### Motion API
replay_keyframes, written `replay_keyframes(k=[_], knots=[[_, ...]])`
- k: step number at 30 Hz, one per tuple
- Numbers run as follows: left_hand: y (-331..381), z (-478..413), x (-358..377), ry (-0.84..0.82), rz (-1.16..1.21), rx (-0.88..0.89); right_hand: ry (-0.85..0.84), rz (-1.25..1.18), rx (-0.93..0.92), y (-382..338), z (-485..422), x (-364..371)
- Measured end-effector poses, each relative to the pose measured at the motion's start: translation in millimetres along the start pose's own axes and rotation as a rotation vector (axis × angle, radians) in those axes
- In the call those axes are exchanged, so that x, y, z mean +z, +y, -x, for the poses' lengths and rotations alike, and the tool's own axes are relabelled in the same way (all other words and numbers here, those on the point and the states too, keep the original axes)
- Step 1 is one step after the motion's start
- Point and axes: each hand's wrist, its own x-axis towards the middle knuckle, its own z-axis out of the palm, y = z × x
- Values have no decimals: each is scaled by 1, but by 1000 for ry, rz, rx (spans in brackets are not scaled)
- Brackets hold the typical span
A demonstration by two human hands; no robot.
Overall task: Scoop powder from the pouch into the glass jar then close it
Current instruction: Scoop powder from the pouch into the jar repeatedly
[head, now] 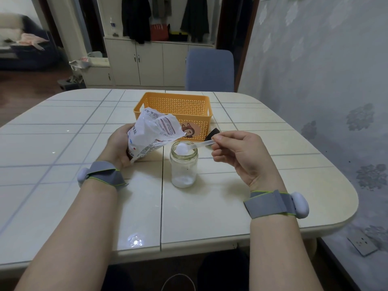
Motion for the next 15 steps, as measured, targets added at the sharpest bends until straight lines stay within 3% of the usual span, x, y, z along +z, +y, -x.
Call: replay_keyframes(k=[3, 15], knots=[[2, 5, 3, -172, 18, -25, -34, 8, -18, 1, 1, -1], [1, -3, 1, -202, 121, -68, -61, 41, -49, 0, 4, -8]])
